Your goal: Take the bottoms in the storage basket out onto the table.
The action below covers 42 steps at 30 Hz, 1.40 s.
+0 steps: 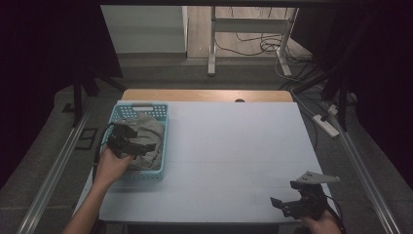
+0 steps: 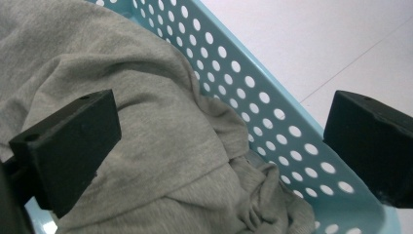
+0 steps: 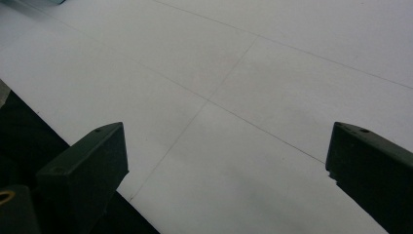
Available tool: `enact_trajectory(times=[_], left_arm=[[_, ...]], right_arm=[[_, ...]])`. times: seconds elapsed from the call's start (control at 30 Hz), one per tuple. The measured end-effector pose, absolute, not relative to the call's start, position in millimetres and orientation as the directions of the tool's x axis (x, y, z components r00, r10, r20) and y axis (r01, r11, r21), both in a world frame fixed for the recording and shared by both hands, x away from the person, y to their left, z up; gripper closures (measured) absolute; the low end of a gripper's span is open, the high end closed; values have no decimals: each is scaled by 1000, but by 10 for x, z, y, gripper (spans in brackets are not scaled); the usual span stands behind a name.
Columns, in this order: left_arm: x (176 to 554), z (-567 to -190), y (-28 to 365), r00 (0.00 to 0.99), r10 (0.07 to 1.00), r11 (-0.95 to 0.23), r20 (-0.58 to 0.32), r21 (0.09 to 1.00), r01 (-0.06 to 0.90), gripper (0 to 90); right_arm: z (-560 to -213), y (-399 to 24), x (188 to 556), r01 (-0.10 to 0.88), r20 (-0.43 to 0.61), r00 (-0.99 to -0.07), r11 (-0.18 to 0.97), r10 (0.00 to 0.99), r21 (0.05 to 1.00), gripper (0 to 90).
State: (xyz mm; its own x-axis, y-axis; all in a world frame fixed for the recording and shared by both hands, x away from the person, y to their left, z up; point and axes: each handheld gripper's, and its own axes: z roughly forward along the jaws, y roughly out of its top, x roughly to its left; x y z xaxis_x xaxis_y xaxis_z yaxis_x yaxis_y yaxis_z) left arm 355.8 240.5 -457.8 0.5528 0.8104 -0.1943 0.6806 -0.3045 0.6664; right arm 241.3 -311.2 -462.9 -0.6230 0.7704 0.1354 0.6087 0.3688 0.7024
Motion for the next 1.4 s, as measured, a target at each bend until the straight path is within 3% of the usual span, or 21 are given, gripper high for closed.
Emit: enact_trajectory(times=[0.67, 1.4], left_arm=[[3926, -4658, 2305, 525, 837, -340, -154, 605, 720, 1], [4291, -5067, 2363, 455, 881, -348, -129, 475, 808, 0]], right_arm=[[-4634, -3112, 2423, 613, 143, -628, 373, 765, 696, 22], [-4633, -3115, 2421, 611, 144, -633, 376, 761, 696, 22]])
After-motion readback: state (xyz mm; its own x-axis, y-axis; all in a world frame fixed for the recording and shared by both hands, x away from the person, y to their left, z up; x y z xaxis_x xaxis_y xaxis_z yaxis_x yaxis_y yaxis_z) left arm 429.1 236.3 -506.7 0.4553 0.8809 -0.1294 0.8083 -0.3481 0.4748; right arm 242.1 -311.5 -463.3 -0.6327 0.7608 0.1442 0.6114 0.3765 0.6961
